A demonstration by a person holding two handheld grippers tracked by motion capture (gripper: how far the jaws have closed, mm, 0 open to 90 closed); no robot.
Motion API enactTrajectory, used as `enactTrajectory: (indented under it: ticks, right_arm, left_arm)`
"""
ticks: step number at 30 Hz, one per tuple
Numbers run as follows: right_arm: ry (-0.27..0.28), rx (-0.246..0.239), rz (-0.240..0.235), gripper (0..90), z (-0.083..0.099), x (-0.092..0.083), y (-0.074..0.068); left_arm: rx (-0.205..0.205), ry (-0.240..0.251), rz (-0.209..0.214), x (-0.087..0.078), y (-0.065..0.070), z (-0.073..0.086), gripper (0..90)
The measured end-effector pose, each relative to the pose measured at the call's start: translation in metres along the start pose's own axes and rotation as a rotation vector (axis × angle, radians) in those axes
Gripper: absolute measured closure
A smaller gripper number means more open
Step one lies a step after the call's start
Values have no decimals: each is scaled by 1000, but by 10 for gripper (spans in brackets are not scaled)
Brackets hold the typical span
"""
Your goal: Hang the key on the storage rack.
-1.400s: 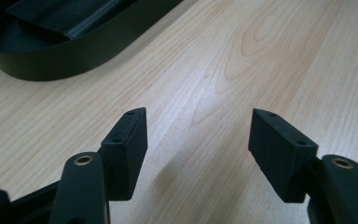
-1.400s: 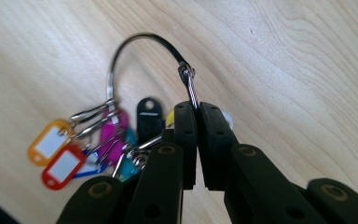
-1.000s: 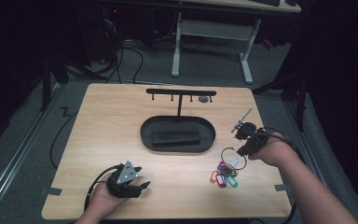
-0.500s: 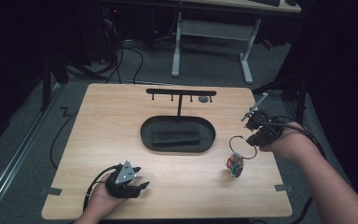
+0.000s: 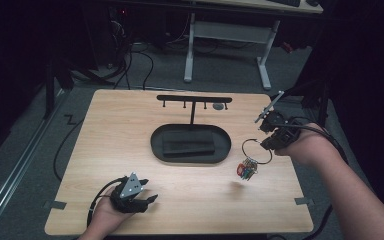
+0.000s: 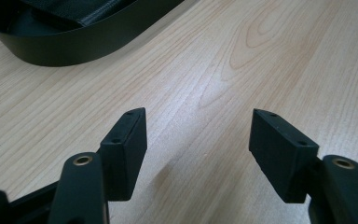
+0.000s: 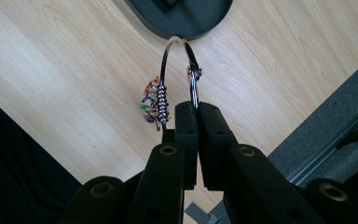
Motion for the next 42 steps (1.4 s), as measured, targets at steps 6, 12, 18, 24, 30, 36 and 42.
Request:
enactTrajectory:
  ticks: [6,12,18,24,30,36,42]
  right_arm:
    - [10,-9,-8,876,-11,2,-1]
    - [15,-26,-18,876,-25,5,-2]
    - [4,-35,-16,876,-41,8,-1]
    - [22,-46,-15,876,-56,10,2]
    - [43,-55,-10,876,-70,7,10]
    - [59,-34,-4,876,-78,8,21]
    - [53,-28,3,876,-89,16,31]
  left_arm:
    - [-6,2,-6,-3,0,2,373]
    - [-7,11,-20,-3,-1,1,372]
    - [-9,5,-27,-2,-1,1,367]
    - [-15,8,-39,-7,-1,2,365]
    - [-8,-5,-37,-5,2,3,363]
    - [-12,-2,-41,-7,0,4,363]
    - [-11,8,-35,-9,2,5,357]
Point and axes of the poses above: each handheld gripper's, and its own axes: x roughly forward along the jaws, z roughly out of its underside, y roughly to its right, the point moved 1 cm from there along x, roughly forward along the jaws, and after that the axes turned 10 degrees about -z, right-handed, at the moved point
